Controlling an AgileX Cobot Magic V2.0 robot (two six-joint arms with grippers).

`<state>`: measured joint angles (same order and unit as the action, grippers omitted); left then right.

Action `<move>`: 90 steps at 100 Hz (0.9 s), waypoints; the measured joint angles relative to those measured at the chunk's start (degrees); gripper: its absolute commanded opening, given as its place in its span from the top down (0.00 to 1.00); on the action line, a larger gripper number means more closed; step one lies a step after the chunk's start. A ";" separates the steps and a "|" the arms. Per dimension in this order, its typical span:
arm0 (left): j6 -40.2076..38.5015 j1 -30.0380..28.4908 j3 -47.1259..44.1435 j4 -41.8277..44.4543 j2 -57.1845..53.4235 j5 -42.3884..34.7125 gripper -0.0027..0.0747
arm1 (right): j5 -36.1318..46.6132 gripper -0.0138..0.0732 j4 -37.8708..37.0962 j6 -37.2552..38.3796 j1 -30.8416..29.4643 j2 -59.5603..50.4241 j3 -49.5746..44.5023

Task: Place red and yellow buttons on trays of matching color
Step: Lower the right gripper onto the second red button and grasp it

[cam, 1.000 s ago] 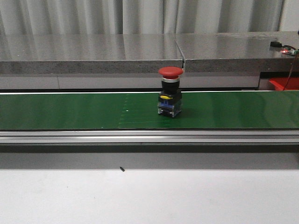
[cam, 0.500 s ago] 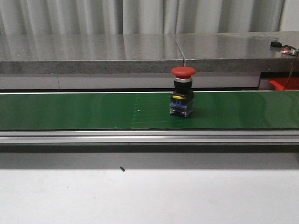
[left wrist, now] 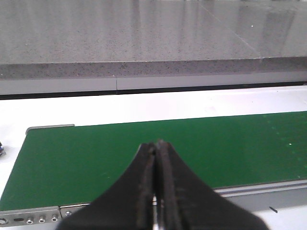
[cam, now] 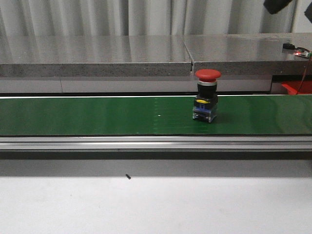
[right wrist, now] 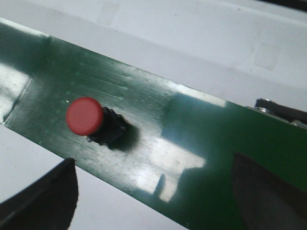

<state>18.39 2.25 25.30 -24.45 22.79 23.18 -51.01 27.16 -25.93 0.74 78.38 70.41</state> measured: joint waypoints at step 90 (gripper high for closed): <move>0.00 0.00 0.00 0.00 0.00 0.00 0.99 | 7.97 0.11 -2.32 0.00 10.19 13.23 0.00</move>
<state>18.39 2.25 25.30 -24.45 22.79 23.18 -43.04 24.84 -25.93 10.92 91.61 70.41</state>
